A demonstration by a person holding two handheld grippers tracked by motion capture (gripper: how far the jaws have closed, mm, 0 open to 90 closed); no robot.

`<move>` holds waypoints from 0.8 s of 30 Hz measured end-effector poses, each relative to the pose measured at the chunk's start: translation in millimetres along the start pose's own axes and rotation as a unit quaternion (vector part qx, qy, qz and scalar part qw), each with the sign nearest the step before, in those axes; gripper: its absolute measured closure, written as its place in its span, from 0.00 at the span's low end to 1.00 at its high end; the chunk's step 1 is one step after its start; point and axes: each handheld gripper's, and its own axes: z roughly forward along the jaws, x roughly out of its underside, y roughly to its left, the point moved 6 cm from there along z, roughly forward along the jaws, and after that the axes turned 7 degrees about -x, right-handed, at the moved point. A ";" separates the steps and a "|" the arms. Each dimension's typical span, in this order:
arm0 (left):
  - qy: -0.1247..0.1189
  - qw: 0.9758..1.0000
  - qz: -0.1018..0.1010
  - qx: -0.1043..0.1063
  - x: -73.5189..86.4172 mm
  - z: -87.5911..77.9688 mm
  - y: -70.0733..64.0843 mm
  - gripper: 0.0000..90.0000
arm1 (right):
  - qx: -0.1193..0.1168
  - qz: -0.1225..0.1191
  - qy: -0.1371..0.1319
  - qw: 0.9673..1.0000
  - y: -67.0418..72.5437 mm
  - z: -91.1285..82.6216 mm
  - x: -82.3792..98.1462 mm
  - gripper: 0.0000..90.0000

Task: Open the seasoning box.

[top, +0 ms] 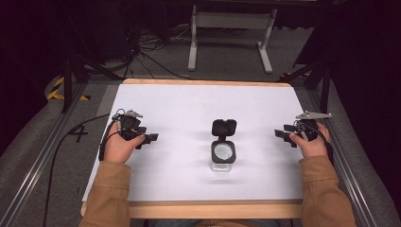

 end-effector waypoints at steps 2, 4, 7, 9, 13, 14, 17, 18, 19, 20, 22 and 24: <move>0.006 1.000 0.002 -0.001 1.5 3.4 0.3 0.40 | 0.001 0.004 0.007 1.000 -1.8 4.0 4.3 0.51; 0.016 1.000 0.011 0.000 4.4 8.8 0.7 0.40 | 0.001 0.002 0.015 1.000 -3.2 8.1 8.1 0.51; 0.035 0.999 0.022 0.000 9.7 15.0 0.6 0.39 | 0.001 0.006 0.029 1.000 -4.3 14.7 14.2 0.51; 0.041 0.999 0.028 0.006 12.6 18.9 0.7 0.39 | -0.001 0.004 0.043 0.999 -3.9 19.6 18.1 0.51; 0.061 0.997 0.038 0.013 17.6 24.2 -1.4 0.39 | -0.019 0.005 0.053 0.998 1.2 29.5 22.6 0.51; 0.063 0.997 0.040 0.015 17.8 24.6 -2.2 0.39 | -0.018 0.003 0.057 0.998 2.3 31.4 23.5 0.51; 0.067 0.996 0.047 0.022 18.4 26.2 -5.1 0.38 | -0.017 -0.006 0.060 0.998 4.3 33.9 24.0 0.49; 0.067 0.996 0.047 0.023 18.4 26.7 -5.9 0.37 | -0.017 -0.005 0.062 0.998 4.7 33.8 24.0 0.49; 0.066 0.996 0.047 0.023 18.3 26.7 -6.1 0.36 | -0.016 -0.007 0.062 0.998 4.8 33.8 24.0 0.49; 0.066 0.996 0.048 0.021 18.1 26.5 -6.3 0.37 | -0.016 -0.008 0.062 0.998 4.9 33.9 24.0 0.49; 0.063 0.997 0.050 0.021 17.3 25.9 -6.8 0.37 | -0.018 -0.011 0.059 0.998 5.2 34.0 23.1 0.49; 0.062 0.997 0.050 0.023 16.7 25.2 -7.4 0.37 | -0.019 -0.011 0.057 0.998 6.1 33.6 22.3 0.49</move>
